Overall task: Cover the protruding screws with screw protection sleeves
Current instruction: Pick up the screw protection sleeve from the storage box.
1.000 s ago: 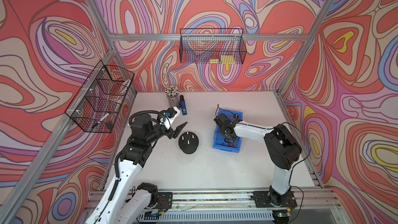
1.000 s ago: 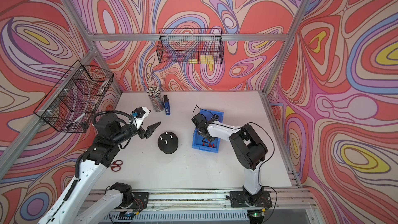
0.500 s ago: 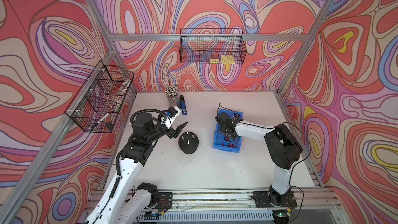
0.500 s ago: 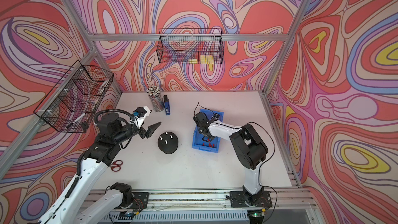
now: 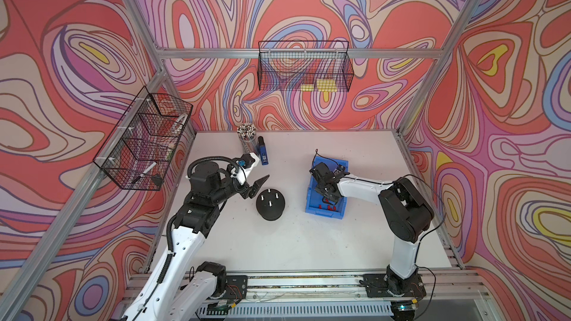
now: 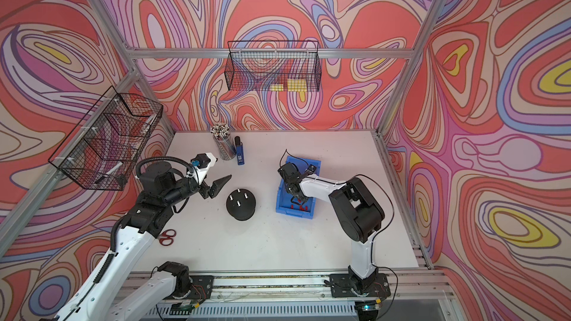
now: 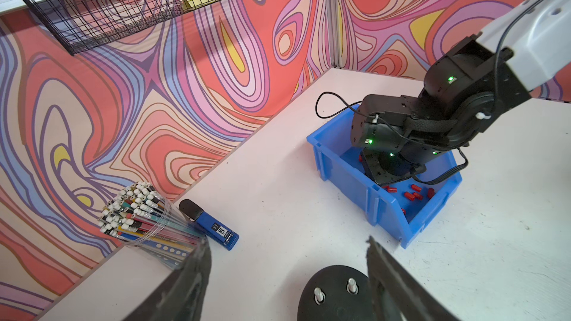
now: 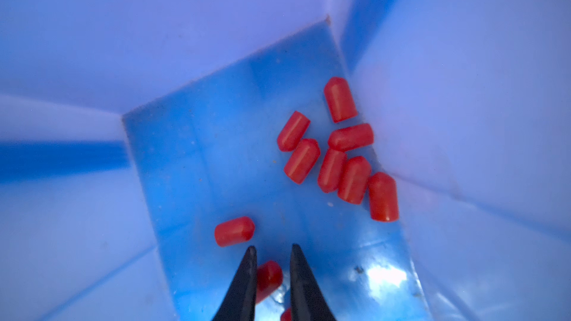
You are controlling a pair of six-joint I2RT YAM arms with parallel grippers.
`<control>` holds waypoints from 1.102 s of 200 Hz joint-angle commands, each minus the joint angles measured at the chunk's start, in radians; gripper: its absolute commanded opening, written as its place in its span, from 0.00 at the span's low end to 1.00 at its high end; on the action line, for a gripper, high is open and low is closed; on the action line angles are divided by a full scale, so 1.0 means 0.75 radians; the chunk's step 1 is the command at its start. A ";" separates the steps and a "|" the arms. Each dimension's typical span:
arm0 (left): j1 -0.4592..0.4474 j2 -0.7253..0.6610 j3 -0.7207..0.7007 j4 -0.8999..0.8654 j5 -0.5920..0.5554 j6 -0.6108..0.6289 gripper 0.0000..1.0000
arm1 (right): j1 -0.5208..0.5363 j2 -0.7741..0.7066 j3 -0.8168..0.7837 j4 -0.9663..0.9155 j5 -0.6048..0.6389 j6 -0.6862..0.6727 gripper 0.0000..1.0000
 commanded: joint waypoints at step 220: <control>-0.023 0.029 -0.001 0.019 -0.004 0.005 0.80 | -0.017 -0.071 -0.041 -0.006 0.023 -0.044 0.07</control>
